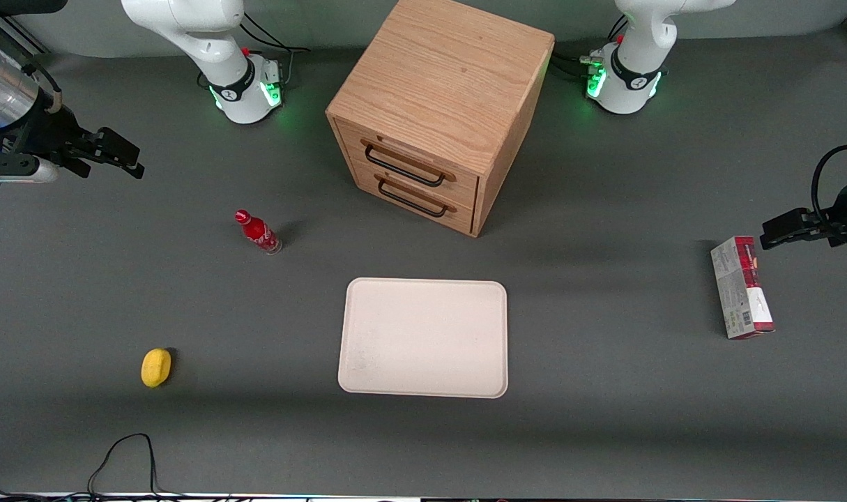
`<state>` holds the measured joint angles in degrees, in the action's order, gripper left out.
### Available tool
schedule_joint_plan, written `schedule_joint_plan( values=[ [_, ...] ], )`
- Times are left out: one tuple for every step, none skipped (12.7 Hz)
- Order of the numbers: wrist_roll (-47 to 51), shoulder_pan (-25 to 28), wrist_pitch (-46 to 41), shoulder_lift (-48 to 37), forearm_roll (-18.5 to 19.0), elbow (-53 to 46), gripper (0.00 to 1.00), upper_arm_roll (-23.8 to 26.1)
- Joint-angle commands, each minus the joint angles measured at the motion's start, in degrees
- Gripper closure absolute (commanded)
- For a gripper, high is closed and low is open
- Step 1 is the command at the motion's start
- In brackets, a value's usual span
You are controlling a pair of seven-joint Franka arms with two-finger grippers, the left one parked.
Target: Open upper drawer
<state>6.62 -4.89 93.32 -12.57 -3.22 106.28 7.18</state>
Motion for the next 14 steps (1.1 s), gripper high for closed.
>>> schedule_joint_plan(
  values=[
    [-0.73,0.76,-0.33,1.15,0.23,-1.6,0.0,-0.32],
    [-0.81,0.76,-0.33,1.58,0.31,-1.95,0.0,-0.32],
    [-0.9,0.85,-0.33,2.54,0.23,-2.82,0.0,-0.15],
    [-1.16,0.93,-0.42,4.73,0.14,-4.83,0.0,0.03],
    [-1.17,1.02,-0.42,7.1,0.14,-7.38,0.0,1.68],
    [-0.82,1.02,-1.63,9.3,0.14,-10.27,0.0,3.96],
    [-0.21,1.11,-3.91,11.85,-0.03,-13.96,0.0,6.68],
    [-0.29,1.46,-5.58,14.22,-0.04,-17.04,0.0,9.58],
    [-0.2,1.72,-6.56,16.33,-0.12,-19.59,0.0,12.74],
    [-0.29,1.72,-6.66,17.75,-0.21,-21.18,0.0,16.86],
    [-0.81,1.64,-6.66,19.59,-0.3,-21.98,0.0,20.38],
    [-1.25,1.72,-6.57,20.91,-0.3,-23.73,0.0,23.73],
    [-2.04,1.64,-6.74,22.92,-0.39,-26.1,0.0,27.59],
    [-3.87,1.64,-6.83,24.34,-0.39,-27.69,0.0,31.46]
  ],
)
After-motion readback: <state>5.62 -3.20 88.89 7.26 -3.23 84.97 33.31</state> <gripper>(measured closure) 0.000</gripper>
